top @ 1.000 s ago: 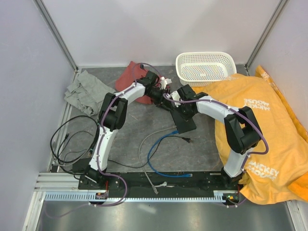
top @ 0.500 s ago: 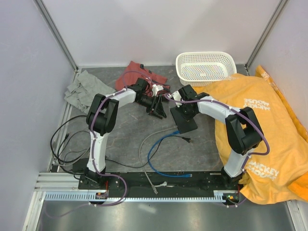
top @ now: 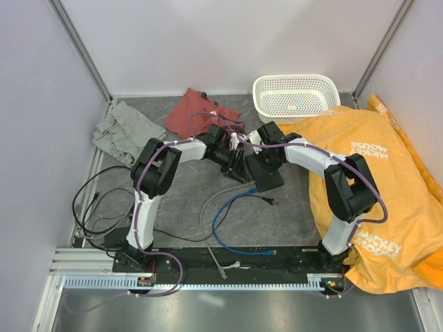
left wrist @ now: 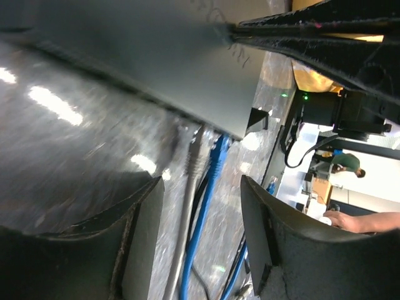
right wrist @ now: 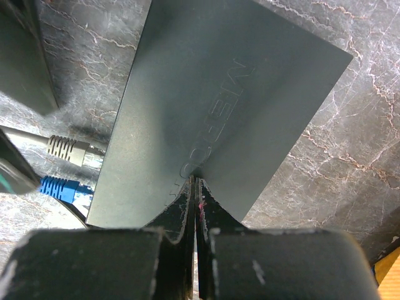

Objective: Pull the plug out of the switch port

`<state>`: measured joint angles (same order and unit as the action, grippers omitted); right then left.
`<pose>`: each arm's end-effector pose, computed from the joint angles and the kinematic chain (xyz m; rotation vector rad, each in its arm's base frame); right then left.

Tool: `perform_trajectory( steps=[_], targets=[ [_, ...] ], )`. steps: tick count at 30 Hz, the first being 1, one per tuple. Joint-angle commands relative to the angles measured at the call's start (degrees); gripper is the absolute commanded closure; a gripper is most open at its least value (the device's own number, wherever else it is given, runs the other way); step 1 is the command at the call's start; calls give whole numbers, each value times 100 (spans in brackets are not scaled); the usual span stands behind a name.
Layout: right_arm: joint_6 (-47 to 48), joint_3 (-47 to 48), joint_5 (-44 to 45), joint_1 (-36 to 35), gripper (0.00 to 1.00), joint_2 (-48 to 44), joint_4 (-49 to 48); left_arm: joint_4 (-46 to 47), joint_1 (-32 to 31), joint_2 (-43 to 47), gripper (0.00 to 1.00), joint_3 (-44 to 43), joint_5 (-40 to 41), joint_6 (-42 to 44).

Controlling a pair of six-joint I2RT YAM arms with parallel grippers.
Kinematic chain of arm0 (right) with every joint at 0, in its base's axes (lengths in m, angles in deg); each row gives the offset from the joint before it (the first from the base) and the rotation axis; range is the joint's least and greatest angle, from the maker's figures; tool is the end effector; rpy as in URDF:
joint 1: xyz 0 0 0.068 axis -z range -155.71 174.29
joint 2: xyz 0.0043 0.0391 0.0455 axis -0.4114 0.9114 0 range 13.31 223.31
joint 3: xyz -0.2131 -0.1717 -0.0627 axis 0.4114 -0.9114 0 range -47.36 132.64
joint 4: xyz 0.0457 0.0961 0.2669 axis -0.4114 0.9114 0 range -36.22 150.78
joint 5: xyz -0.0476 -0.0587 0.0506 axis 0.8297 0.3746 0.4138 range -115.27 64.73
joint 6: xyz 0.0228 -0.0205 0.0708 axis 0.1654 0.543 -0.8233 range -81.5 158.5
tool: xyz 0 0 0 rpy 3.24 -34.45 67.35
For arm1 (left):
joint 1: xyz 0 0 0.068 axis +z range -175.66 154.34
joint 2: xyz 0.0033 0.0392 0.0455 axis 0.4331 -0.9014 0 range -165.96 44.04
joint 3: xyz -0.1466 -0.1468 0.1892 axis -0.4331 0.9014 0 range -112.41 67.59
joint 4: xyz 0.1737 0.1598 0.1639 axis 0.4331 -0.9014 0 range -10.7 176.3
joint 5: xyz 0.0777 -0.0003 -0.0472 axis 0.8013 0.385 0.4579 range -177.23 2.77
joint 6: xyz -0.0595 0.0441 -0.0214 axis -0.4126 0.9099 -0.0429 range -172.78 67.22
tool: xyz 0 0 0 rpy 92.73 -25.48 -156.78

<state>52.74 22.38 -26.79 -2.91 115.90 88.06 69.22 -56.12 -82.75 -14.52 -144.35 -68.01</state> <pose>0.3505 0.1820 0.1531 -0.9787 2.5661 0.0988 0.3778 -0.2862 0.0862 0.7099 2.5751 -1.5861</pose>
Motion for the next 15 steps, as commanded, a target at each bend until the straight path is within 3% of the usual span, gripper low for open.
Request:
perform_trajectory(
  steps=[1,15],
  targets=[
    [35,-118,205,75,100,69,175,381,-206,-127,42,-86,69,-385],
    [35,-135,231,92,100,34,158,460,-259,-505,49,-280,87,-701]
  ],
)
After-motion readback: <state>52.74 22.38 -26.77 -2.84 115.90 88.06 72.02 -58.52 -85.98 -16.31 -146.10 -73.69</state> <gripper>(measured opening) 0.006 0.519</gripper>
